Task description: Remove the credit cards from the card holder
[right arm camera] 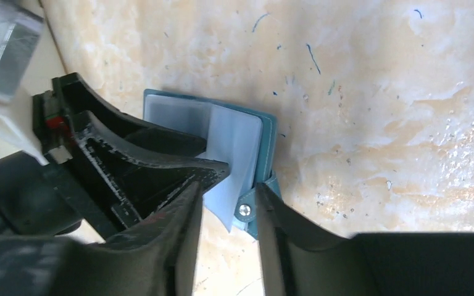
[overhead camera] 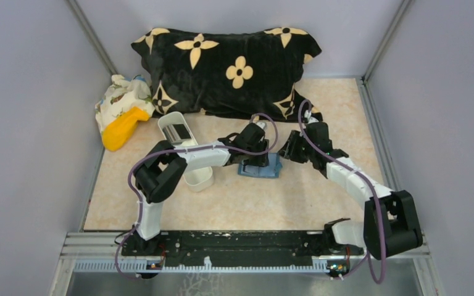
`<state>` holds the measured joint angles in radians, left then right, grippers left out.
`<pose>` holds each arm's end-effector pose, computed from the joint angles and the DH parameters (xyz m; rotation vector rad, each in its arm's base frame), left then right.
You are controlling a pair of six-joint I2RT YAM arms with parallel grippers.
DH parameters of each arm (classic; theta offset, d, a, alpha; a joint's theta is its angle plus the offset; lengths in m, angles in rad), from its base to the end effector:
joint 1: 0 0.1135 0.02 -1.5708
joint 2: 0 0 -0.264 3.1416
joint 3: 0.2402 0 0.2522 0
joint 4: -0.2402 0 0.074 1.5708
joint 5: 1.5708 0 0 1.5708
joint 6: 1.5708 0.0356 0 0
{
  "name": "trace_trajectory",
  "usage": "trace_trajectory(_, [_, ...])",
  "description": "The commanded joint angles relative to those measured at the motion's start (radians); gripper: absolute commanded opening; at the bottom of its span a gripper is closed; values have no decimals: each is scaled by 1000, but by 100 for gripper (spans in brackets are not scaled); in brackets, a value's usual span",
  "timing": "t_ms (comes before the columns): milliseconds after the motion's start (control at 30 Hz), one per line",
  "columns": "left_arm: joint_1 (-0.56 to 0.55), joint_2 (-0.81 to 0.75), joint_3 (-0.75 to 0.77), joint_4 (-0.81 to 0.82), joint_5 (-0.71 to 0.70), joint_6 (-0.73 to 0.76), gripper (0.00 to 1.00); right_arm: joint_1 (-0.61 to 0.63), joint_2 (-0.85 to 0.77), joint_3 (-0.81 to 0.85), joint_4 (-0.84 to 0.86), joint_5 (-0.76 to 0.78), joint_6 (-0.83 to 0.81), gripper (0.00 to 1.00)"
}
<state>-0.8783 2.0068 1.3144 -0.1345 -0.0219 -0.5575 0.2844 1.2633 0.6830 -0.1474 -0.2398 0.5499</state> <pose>0.2768 -0.3324 0.1620 0.3883 2.4669 -0.6202 0.2462 0.0808 0.2088 0.1870 2.3687 0.6924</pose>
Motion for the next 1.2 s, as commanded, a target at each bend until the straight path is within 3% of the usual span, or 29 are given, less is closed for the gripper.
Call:
trace_trajectory(0, [10, 22, -20, -11, 16, -6, 50, 5, -34, 41, 9, -1, -23, 31])
trace_trajectory(133, [12, 5, -35, 5, 20, -3, 50, 55, 6, 50, 29, 3, -21, 11])
trace_trajectory(267, [14, 0, -49, 22, 44, -5, 50, 109, 80, 63, 63, 9, 3, 0])
trace_trajectory(633, [24, -87, -130, 55, 21, -8, 50, 121, 248, 25, 154, 21, 29, 0])
trace_trajectory(1167, [34, -315, -265, 149, -70, 4, 59, 121, 286, 18, 147, 51, 10, 0])
